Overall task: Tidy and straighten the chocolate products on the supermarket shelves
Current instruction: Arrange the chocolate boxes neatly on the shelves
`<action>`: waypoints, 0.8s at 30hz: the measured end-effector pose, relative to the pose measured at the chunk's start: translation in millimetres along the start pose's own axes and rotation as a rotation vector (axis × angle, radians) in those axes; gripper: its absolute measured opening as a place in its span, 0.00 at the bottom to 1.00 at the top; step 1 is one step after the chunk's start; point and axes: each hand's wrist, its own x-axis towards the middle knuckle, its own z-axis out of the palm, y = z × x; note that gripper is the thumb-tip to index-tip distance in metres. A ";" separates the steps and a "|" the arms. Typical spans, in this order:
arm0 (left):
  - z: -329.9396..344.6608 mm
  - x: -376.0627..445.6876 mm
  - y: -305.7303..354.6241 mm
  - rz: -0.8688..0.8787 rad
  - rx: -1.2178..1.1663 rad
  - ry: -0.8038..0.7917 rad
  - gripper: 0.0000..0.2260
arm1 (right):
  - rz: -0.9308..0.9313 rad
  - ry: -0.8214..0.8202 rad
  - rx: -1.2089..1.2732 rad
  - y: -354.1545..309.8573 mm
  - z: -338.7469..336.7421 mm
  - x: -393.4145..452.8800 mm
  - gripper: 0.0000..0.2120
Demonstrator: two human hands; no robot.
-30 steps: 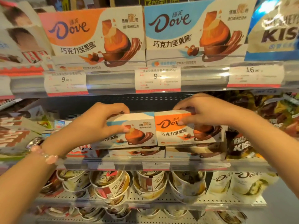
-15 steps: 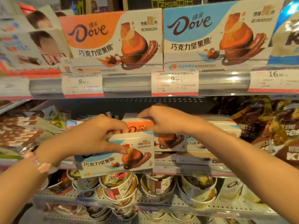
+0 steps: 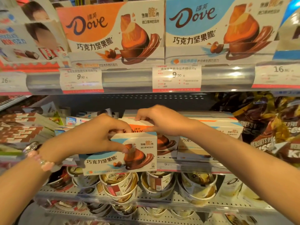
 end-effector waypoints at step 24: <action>32.7 58.4 35.1 -0.047 -0.025 0.103 0.29 | 0.064 -0.144 0.095 -15.4 -61.8 -58.9 0.34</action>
